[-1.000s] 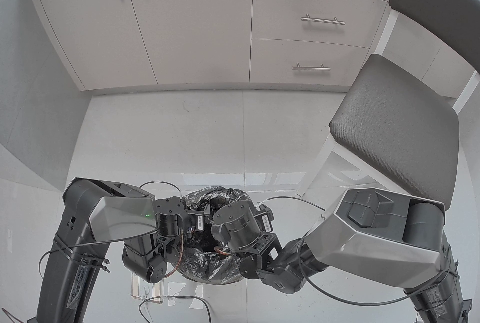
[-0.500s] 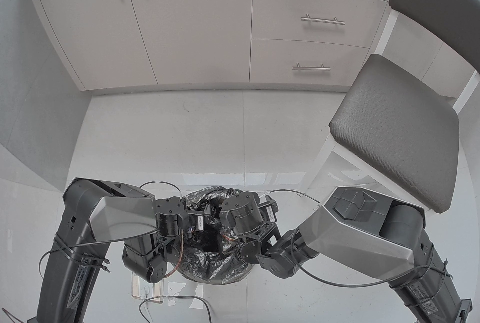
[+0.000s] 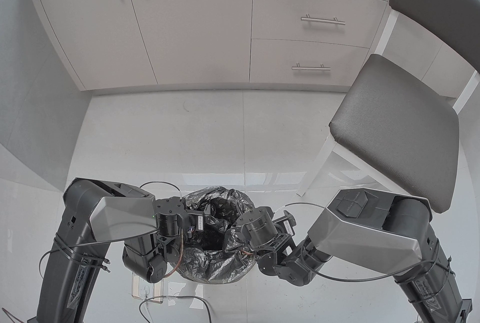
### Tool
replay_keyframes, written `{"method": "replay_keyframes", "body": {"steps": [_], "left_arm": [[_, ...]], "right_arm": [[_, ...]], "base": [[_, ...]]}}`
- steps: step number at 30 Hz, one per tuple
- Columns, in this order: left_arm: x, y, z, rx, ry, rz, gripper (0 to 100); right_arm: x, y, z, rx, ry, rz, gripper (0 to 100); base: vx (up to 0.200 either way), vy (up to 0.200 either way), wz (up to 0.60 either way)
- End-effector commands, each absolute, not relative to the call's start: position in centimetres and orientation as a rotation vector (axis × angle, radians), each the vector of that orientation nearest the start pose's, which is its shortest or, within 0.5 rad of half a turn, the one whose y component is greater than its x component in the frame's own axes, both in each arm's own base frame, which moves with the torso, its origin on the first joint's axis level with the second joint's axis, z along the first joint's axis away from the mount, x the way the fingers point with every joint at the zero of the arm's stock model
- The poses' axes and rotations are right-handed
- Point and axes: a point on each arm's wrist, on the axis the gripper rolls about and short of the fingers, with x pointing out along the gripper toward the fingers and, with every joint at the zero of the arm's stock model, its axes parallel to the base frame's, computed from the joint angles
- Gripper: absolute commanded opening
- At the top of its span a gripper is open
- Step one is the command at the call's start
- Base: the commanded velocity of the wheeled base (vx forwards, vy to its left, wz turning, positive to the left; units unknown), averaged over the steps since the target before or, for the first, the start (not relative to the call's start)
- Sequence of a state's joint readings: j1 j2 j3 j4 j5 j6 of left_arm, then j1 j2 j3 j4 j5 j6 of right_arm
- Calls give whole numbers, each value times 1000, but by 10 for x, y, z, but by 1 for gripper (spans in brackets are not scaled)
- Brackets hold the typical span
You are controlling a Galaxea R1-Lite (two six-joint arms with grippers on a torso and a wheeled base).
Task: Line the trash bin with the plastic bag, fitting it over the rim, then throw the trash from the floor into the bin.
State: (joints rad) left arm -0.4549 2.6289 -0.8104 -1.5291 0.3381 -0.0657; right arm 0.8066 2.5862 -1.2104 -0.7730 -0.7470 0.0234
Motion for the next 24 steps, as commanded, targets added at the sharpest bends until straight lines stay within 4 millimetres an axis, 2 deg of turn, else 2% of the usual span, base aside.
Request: {"method": "replay_keyframes", "body": {"steps": [1, 5, 8, 14, 18, 24], "left_arm": [[353, -164, -70, 46, 270, -104, 100], [353, -164, -70, 46, 270, -104, 100], [353, -164, -70, 46, 270, -104, 100], [353, -164, -70, 46, 270, -104, 100], [353, -164, -70, 47, 271, -102, 100], [353, -164, -70, 47, 271, -102, 100]], "right_arm": [[304, 298, -50, -411, 460, 50, 100], [297, 294, -52, -395, 473, 35, 100], [286, 289, -46, -395, 480, 30, 100], [284, 288, -34, -372, 458, 36, 100], [275, 300, -26, -338, 415, 83, 100], [263, 313, -38, -366, 423, 124, 100]], "base": [[0, 0, 0], [0, 0, 0], [0, 0, 0], [0, 0, 0], [0, 0, 0], [0, 0, 0]]}}
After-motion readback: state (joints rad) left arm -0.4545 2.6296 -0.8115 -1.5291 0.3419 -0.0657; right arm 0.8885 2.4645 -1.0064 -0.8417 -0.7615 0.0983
